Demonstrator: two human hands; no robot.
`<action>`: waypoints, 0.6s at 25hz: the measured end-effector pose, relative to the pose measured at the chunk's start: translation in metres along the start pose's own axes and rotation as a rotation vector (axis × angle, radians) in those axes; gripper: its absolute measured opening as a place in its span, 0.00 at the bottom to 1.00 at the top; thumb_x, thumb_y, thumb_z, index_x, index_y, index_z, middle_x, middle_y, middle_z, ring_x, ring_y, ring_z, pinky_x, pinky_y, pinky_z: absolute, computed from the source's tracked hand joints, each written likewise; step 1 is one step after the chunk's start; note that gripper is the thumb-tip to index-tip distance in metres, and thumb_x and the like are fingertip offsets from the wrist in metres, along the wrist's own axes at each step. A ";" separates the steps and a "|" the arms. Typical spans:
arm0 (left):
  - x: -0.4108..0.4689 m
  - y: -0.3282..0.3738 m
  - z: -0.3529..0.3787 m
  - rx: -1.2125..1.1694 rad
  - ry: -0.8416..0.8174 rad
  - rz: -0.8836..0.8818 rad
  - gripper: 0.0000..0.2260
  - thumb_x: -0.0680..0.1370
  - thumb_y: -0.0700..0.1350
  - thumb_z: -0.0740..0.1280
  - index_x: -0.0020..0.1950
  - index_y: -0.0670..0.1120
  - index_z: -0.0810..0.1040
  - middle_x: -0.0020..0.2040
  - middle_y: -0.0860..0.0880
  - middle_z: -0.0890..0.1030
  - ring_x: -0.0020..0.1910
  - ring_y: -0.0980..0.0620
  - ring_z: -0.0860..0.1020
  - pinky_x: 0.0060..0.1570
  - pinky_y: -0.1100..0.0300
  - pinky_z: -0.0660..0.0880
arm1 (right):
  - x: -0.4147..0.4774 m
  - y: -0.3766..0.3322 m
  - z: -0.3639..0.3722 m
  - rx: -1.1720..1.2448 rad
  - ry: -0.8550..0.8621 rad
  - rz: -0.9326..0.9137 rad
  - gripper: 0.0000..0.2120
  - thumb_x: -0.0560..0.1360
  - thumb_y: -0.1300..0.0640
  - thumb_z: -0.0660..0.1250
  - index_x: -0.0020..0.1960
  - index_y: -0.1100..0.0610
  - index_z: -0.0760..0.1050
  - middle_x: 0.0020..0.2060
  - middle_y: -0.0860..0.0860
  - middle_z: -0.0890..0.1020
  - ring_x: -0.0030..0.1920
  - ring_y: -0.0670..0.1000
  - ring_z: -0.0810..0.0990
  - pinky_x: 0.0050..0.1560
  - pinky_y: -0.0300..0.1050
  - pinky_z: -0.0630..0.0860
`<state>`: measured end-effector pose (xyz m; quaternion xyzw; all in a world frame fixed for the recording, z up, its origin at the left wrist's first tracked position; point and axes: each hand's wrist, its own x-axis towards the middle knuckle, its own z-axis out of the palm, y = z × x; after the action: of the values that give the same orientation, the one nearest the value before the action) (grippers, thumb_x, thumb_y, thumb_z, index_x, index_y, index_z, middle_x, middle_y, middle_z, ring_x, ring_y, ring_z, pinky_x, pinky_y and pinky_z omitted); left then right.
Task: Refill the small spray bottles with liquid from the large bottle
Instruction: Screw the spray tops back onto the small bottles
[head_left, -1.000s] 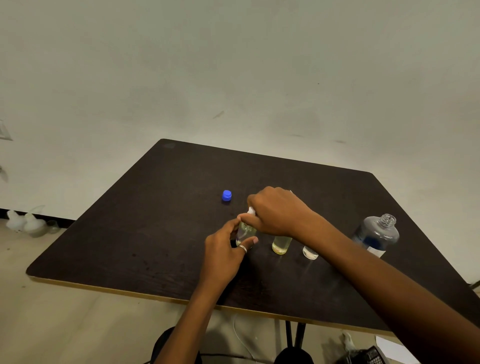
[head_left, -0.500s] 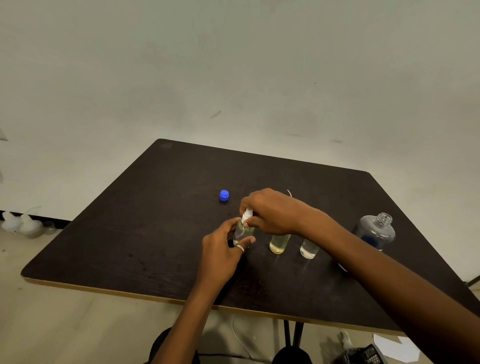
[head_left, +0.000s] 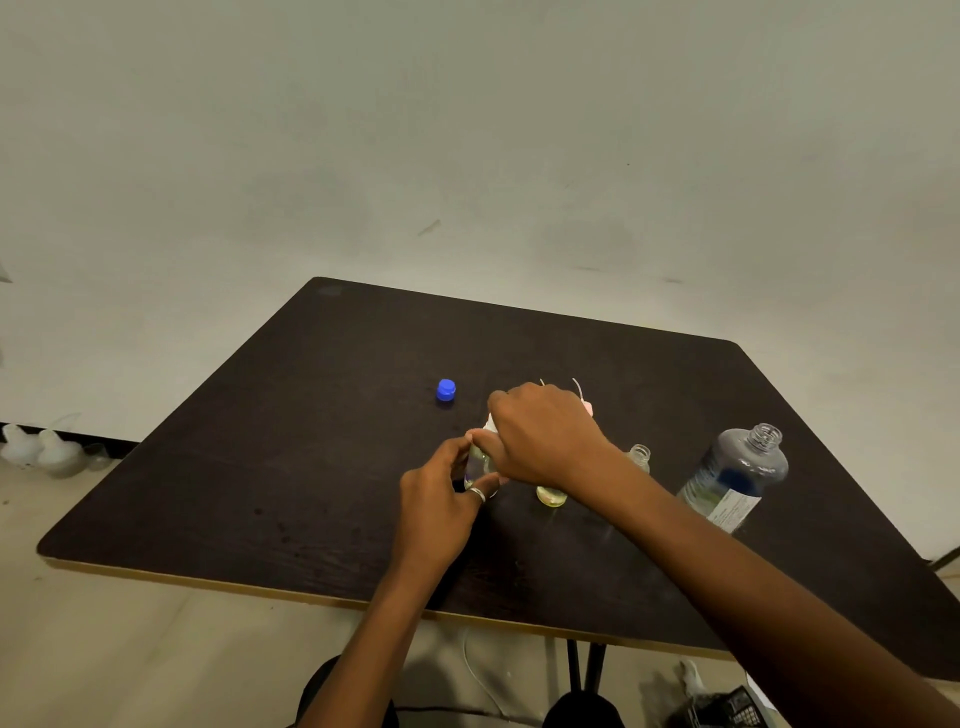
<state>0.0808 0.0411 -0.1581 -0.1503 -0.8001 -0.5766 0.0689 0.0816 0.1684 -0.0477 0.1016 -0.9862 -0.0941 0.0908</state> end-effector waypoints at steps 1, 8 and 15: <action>0.000 0.000 0.000 0.011 0.002 0.002 0.20 0.72 0.42 0.76 0.63 0.50 0.78 0.46 0.62 0.79 0.43 0.69 0.78 0.44 0.74 0.75 | -0.001 -0.004 -0.001 -0.014 0.011 0.039 0.19 0.79 0.40 0.58 0.48 0.56 0.73 0.39 0.52 0.77 0.37 0.51 0.74 0.36 0.45 0.69; 0.001 -0.005 0.002 0.019 0.030 0.013 0.18 0.72 0.37 0.75 0.59 0.50 0.79 0.47 0.58 0.83 0.46 0.66 0.80 0.44 0.72 0.77 | 0.000 -0.025 -0.001 -0.036 0.010 0.280 0.18 0.80 0.43 0.58 0.39 0.55 0.70 0.30 0.50 0.69 0.33 0.50 0.72 0.33 0.43 0.66; 0.000 -0.005 0.002 0.016 0.034 0.006 0.15 0.71 0.34 0.74 0.55 0.47 0.80 0.47 0.53 0.84 0.46 0.59 0.82 0.44 0.65 0.80 | 0.001 -0.034 -0.002 0.030 0.020 0.410 0.15 0.79 0.46 0.59 0.39 0.55 0.70 0.30 0.51 0.68 0.35 0.51 0.71 0.48 0.49 0.74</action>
<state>0.0792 0.0415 -0.1628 -0.1422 -0.8029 -0.5726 0.0855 0.0875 0.1350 -0.0522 -0.0992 -0.9866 -0.0577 0.1163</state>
